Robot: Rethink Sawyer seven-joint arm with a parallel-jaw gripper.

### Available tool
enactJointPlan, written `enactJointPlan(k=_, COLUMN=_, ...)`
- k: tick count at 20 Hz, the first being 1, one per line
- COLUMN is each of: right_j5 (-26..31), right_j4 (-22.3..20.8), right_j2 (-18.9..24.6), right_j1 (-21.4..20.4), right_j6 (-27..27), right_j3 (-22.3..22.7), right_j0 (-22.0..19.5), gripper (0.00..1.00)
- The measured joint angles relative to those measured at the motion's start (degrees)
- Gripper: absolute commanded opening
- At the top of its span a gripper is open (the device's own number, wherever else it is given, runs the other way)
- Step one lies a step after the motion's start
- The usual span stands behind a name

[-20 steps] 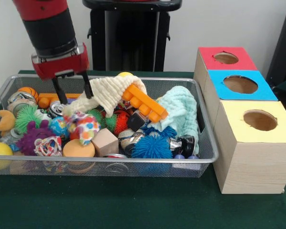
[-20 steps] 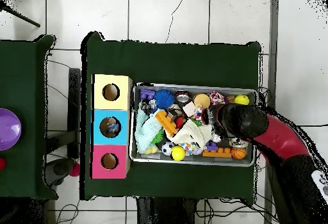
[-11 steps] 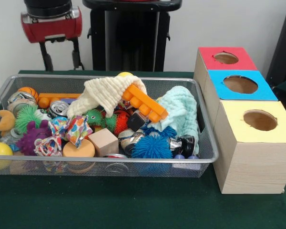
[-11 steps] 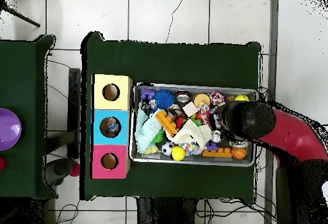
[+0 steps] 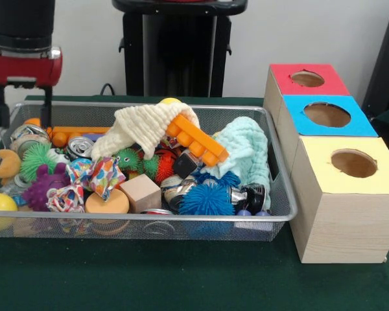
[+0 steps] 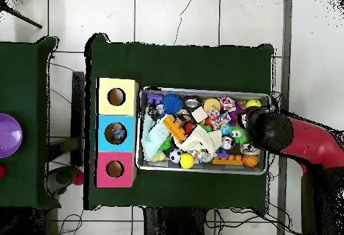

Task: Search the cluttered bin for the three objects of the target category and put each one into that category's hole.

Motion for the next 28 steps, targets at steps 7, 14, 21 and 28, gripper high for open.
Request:
enactJointPlan(k=7, right_j5=-2.7, right_j4=-2.8, right_j2=0.0, right_j1=4.0, right_j6=0.0, right_j3=-1.5, right_j0=-2.3, gripper=1.00)
enactJointPlan(k=14, right_j5=-2.7, right_j4=-2.8, right_j2=-0.6, right_j1=6.5, right_j6=0.0, right_j3=-1.6, right_j0=-3.1, gripper=1.00)
enactJointPlan(k=21, right_j5=-2.7, right_j4=-2.8, right_j2=-1.1, right_j1=7.5, right_j6=0.0, right_j3=-1.6, right_j0=-2.9, gripper=1.00)
enactJointPlan(k=28, right_j5=-2.7, right_j4=-2.8, right_j2=-1.1, right_j1=8.9, right_j6=0.0, right_j3=-2.3, right_j0=-2.9, gripper=1.00)
